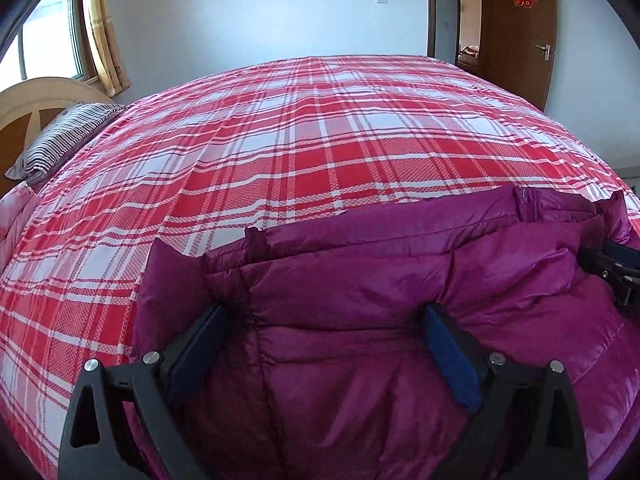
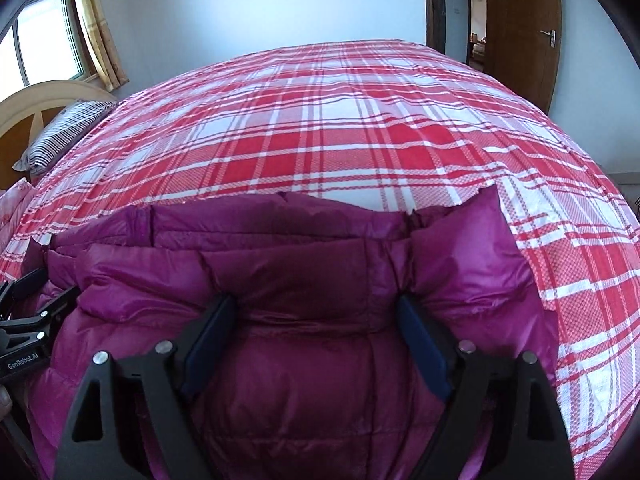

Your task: Fold large clothes

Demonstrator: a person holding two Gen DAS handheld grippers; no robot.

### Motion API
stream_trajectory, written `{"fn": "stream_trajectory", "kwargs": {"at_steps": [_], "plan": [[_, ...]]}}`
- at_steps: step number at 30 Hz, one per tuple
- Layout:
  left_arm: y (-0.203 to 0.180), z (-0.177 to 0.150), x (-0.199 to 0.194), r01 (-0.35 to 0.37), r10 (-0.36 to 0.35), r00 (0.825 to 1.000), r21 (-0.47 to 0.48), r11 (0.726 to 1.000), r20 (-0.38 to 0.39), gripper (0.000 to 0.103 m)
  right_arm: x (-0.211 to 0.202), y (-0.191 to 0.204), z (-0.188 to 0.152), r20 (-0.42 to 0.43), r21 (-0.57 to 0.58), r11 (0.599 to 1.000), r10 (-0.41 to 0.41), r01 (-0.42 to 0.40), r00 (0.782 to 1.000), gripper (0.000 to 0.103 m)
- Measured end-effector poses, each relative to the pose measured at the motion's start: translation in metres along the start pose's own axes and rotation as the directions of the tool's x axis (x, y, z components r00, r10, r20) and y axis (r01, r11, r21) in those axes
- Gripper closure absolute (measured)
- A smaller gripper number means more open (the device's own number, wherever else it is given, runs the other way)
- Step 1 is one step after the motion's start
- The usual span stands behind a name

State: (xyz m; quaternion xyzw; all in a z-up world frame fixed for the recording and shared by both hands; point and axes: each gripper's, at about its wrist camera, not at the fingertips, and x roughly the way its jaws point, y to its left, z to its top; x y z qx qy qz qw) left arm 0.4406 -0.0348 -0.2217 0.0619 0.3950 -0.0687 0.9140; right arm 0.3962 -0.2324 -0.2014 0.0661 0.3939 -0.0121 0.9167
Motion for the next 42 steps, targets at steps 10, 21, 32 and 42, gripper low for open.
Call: {"fn": "stream_trajectory", "kwargs": {"at_steps": [10,21,32,42], "plan": [[-0.001,0.000,0.008,-0.018,0.018,0.999,0.007,1.000,-0.038,0.001,0.006,0.008,0.000,-0.022,-0.042,0.998,-0.057,0.056,0.998,0.015],[-0.003,0.000,0.011,-0.024,0.024,0.999,0.009,1.000,-0.046,0.001,0.010,0.015,0.000,-0.027,-0.067,0.994,-0.093,0.091,0.995,0.014],[0.009,0.011,-0.001,-0.014,0.009,0.996,-0.058,0.998,-0.092,0.001,0.002,0.023,0.005,-0.046,-0.099,0.984,-0.150,0.145,0.988,0.015],[-0.035,0.019,-0.025,-0.108,0.108,0.994,-0.115,0.988,-0.005,0.001,-0.019,0.052,0.008,0.075,-0.036,0.977,-0.208,0.211,0.975,0.014]]}}
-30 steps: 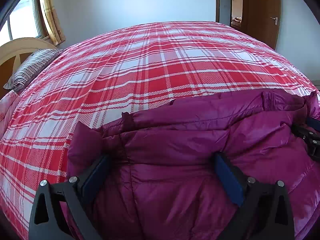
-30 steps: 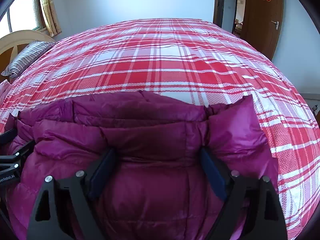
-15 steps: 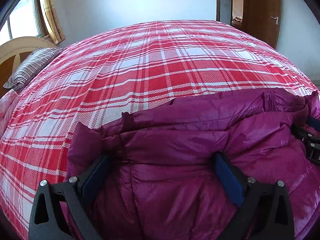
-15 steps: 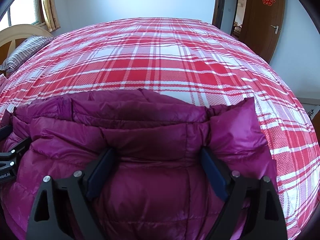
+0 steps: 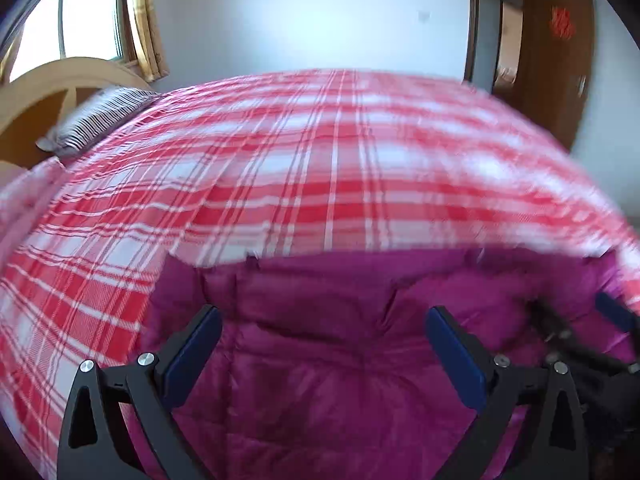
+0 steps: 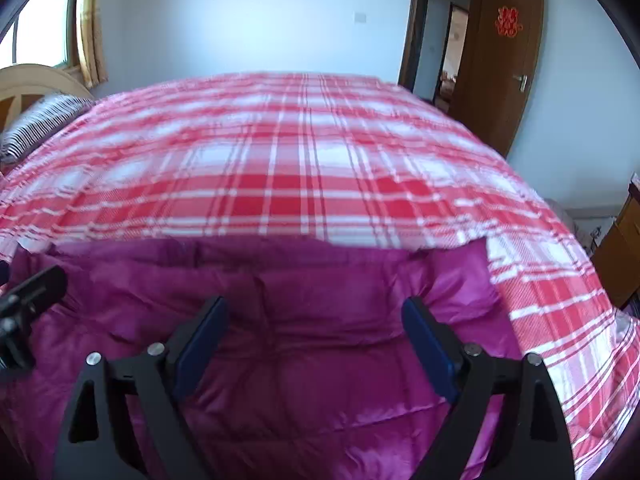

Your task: Fold large clothes

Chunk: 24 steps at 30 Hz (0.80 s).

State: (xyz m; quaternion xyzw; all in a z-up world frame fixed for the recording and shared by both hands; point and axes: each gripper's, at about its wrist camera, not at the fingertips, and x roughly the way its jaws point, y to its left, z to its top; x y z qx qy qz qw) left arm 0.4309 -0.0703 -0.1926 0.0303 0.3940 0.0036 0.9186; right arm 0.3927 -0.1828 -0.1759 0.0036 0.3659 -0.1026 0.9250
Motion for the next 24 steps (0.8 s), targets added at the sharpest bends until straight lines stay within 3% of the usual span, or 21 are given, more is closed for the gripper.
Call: {"fn": "stream_trajectory", "kwargs": {"at_steps": [7,13,17,18,21,24], "plan": [[-0.008,-0.013,0.023,-0.048,0.049,0.998,0.022,0.999,-0.029,0.001,0.025,-0.019,-0.007,-0.078,0.099,0.994,0.048,-0.040,0.996,0.011],[-0.011,-0.015,0.029,-0.067,0.068,0.997,0.032,0.997,-0.034,0.001,0.027,-0.012,-0.011,-0.091,0.081,0.997,0.025,-0.018,0.995,0.009],[-0.011,-0.015,0.032,-0.063,0.064,0.997,0.027,0.998,-0.037,0.001,0.030,-0.014,-0.011,-0.101,0.079,0.996,0.041,-0.033,0.994,0.006],[-0.011,-0.015,0.033,-0.065,0.066,0.997,0.029,0.997,-0.037,0.001,0.027,-0.016,-0.010,-0.099,0.081,0.995,0.058,-0.050,0.993,0.009],[-0.010,-0.016,0.034,-0.060,0.061,0.997,0.023,0.998,-0.037,0.001,0.003,-0.027,-0.004,-0.029,0.088,0.991,0.104,-0.101,0.994,0.018],[-0.010,-0.016,0.034,-0.061,0.062,0.997,0.024,0.998,-0.037,0.001,-0.021,-0.045,0.001,0.096,0.067,0.996,0.049,-0.056,0.994,0.018]]}}
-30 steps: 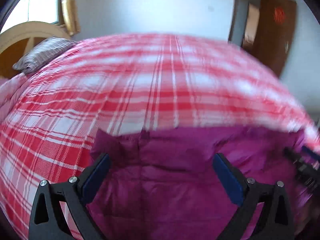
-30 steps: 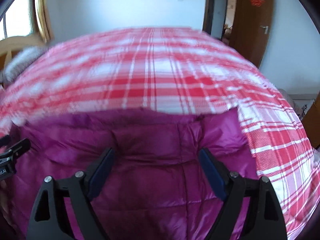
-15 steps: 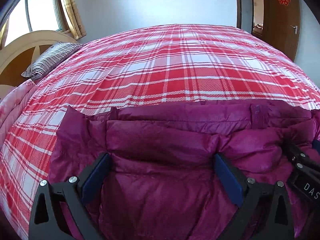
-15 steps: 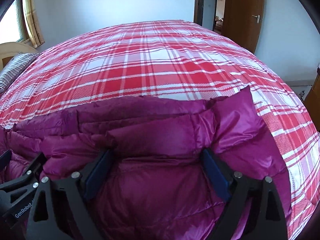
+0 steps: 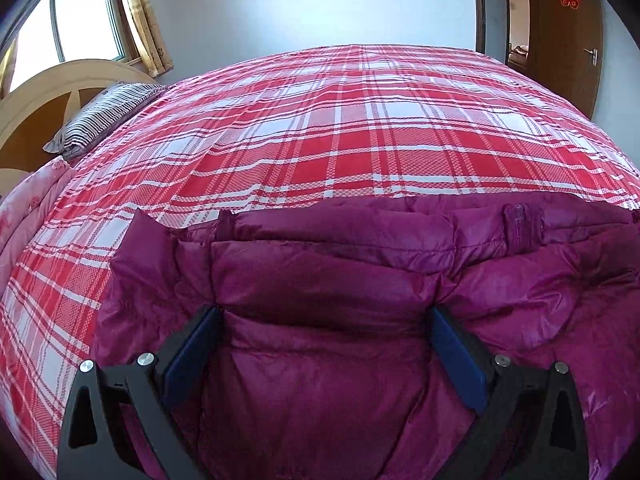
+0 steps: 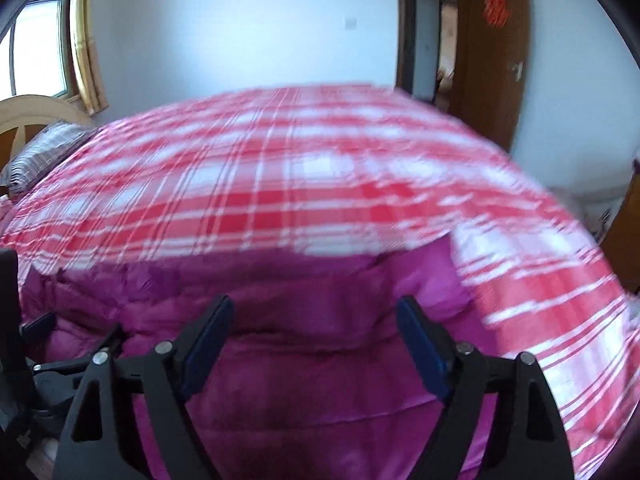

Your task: Fold large clothes

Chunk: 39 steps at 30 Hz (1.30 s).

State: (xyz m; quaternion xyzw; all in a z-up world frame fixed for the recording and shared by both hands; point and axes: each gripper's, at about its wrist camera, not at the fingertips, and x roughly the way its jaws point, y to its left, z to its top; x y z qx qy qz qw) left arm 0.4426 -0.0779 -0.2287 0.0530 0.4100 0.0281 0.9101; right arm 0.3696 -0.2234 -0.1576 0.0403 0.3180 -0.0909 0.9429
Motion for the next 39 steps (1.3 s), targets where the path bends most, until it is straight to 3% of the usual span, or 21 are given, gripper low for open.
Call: {"fn": "stream_trajectory", "kwargs": {"at_steps": [2,4,7,8,11,14,17,19,22,28,39], "plan": [[0.000,0.000,0.000,0.000,0.000,1.000,0.000,1.000,0.001,0.001,0.005,-0.023,0.001,-0.005,0.068,0.996,0.052,-0.051,0.999,0.018],[0.001,0.001,0.000,0.011,-0.011,1.000,-0.003,1.000,-0.002,0.001,0.022,-0.036,-0.005,-0.063,0.085,0.996,0.029,-0.023,0.998,0.018],[0.013,0.002,-0.006,0.087,-0.087,0.996,-0.039,0.995,-0.006,0.001,0.041,-0.055,-0.014,-0.113,0.170,0.984,0.082,-0.063,0.990,0.018],[0.024,0.003,-0.014,0.133,-0.132,0.991,-0.063,0.989,0.010,0.001,0.044,-0.056,-0.015,-0.121,0.178,0.982,0.089,-0.066,0.989,0.016],[0.057,0.004,-0.039,0.164,-0.153,0.985,-0.140,0.977,0.083,0.001,0.050,-0.056,-0.015,-0.148,0.174,0.982,0.097,-0.071,0.984,0.013],[0.083,0.002,-0.049,0.128,-0.109,0.987,-0.175,0.976,0.117,0.001,0.051,-0.053,-0.017,-0.155,0.161,0.985,0.082,-0.056,0.985,0.013],[0.097,-0.005,-0.024,0.059,-0.054,0.998,-0.175,0.983,0.033,0.001,0.053,-0.053,-0.017,-0.161,0.155,0.987,0.074,-0.049,0.984,0.012],[0.108,-0.012,-0.002,0.108,-0.115,0.993,-0.241,0.965,-0.017,0.001,0.054,-0.052,-0.018,-0.163,0.148,0.988,0.066,-0.042,0.984,0.012],[0.111,-0.014,0.008,0.122,-0.134,0.991,-0.271,0.955,-0.025,0.001,0.055,-0.052,-0.017,-0.166,0.147,0.988,0.062,-0.038,0.984,0.012],[0.097,-0.016,0.010,0.051,-0.065,0.996,-0.219,0.974,-0.054,0.001,0.060,-0.044,-0.016,-0.189,0.105,0.994,0.015,0.005,0.982,0.009],[0.099,-0.017,0.012,0.048,-0.061,0.997,-0.216,0.975,-0.055,0.001,0.063,-0.039,-0.016,-0.205,0.073,0.996,-0.029,0.045,0.978,0.008]]}}
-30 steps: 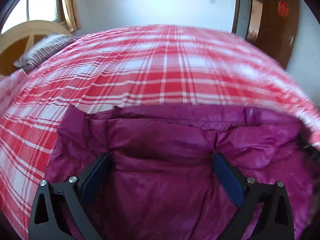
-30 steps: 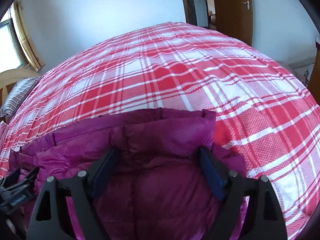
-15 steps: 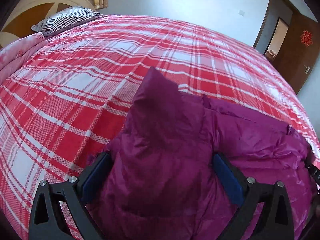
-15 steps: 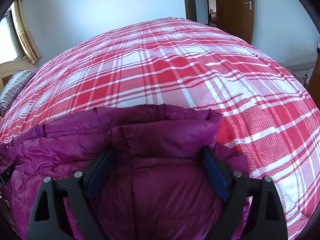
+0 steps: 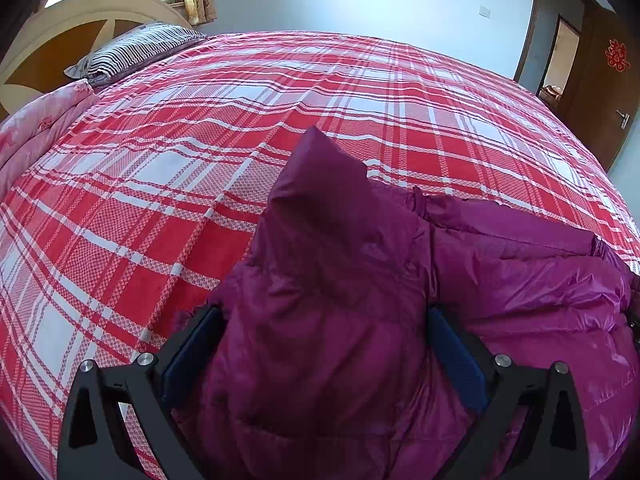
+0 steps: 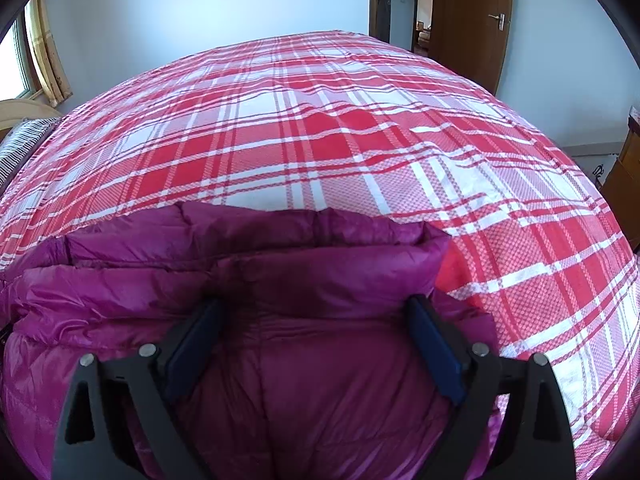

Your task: Fold large clothes

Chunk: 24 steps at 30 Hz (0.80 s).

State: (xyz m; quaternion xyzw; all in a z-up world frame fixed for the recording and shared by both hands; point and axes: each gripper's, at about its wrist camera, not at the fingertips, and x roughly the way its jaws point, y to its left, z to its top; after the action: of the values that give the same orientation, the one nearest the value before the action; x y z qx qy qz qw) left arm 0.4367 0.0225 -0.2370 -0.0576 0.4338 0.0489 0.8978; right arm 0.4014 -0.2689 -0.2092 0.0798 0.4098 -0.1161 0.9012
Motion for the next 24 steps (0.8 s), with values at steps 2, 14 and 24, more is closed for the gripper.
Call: {"fn": "stream_trajectory", "kwargs": {"at_steps": [2,14,24], "plan": [[-0.001,0.000,0.001,-0.001,0.001,1.000,0.001,1.000,0.000,0.001,-0.001,0.000,0.000,0.000,0.000,1.000,0.000,0.000,1.000,0.008],[-0.003,0.001,0.003,-0.010,0.010,1.000,0.008,1.000,0.000,0.001,-0.027,0.011,-0.001,0.015,0.003,0.998,-0.061,0.061,0.998,0.009],[-0.001,0.001,0.002,0.004,-0.004,1.000,0.003,1.000,-0.003,0.001,-0.057,0.101,-0.040,0.078,-0.163,0.982,0.105,-0.091,0.991,0.008]]}}
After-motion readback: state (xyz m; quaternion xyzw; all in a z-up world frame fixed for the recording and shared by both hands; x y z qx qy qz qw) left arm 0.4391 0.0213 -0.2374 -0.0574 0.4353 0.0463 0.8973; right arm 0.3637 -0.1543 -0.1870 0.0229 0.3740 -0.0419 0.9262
